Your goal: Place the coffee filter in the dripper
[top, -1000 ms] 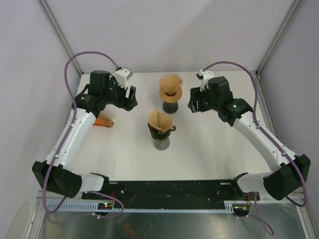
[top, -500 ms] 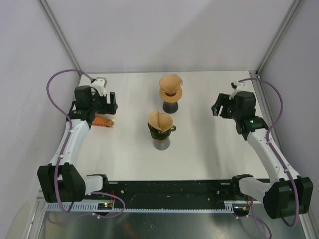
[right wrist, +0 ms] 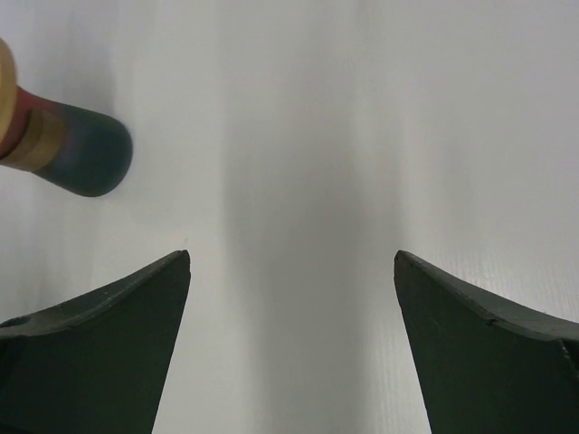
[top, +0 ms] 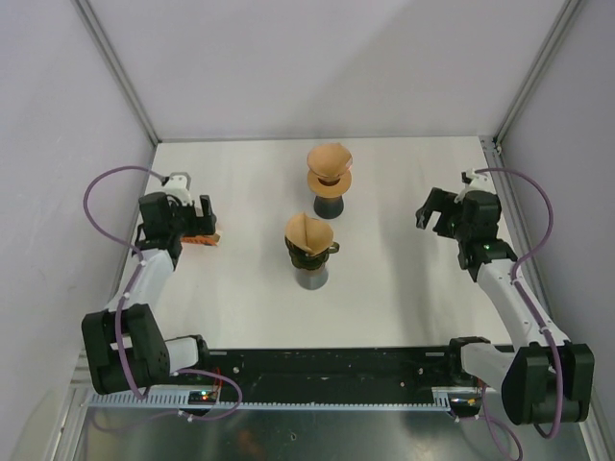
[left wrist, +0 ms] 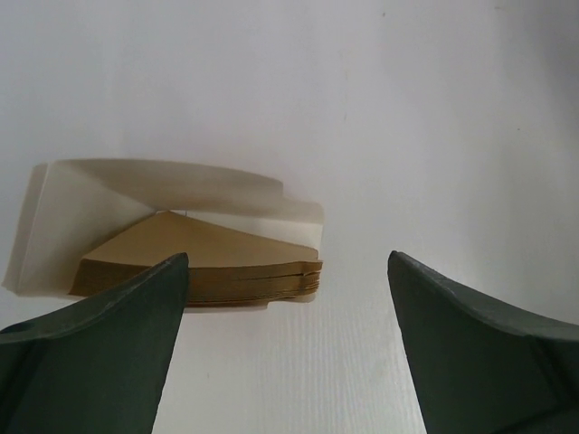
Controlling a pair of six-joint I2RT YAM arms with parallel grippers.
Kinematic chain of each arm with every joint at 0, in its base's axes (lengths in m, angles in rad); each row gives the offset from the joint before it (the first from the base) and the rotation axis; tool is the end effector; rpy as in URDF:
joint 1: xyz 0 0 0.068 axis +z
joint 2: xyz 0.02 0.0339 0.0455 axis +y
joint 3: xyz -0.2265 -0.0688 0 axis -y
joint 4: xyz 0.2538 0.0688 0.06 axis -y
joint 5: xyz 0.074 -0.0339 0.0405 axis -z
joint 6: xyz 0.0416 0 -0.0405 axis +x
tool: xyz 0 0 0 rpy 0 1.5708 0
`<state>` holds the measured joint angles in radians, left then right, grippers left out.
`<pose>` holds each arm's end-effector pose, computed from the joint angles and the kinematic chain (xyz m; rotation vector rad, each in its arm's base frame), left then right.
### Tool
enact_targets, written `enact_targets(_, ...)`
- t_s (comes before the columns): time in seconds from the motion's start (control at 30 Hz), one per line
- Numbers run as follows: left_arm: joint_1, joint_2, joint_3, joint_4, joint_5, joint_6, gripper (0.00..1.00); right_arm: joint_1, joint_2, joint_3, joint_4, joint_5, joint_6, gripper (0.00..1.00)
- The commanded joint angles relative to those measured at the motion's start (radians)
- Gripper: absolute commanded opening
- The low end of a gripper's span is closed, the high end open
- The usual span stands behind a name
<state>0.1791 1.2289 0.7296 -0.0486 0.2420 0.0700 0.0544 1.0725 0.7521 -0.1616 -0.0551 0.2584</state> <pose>0.2903 0.0424 0.1985 0.0286 2.1026 -0.1068 0.2734 0.0172 0.2359 0.1757 2.0539 0.2505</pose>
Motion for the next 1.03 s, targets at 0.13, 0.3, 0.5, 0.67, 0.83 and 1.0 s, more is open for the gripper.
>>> enact_targets(0.13,0.022,0.011,-0.177,0.378,-0.070,-0.040,0.99,-0.042,0.020,-0.110,0.186,0.042,0.006,0.99)
enact_targets(0.3,0.022,0.052,-0.228,0.479,-0.071,-0.037,1.00,-0.082,0.065,-0.167,0.295,0.030,0.009,0.99)
enact_targets(0.5,0.022,0.131,-0.213,0.497,-0.078,-0.051,1.00,-0.093,0.091,-0.254,0.464,0.043,0.011,0.99)
enact_targets(0.67,0.021,0.162,-0.210,0.508,-0.070,-0.053,1.00,-0.097,0.095,-0.305,0.543,0.055,-0.011,0.99)
enact_targets(0.83,0.023,0.186,-0.208,0.517,-0.056,-0.048,1.00,-0.105,0.100,-0.321,0.579,0.078,-0.025,0.99)
enact_targets(1.0,0.023,0.188,-0.214,0.536,-0.053,-0.059,1.00,-0.112,0.112,-0.335,0.614,0.094,-0.033,0.99)
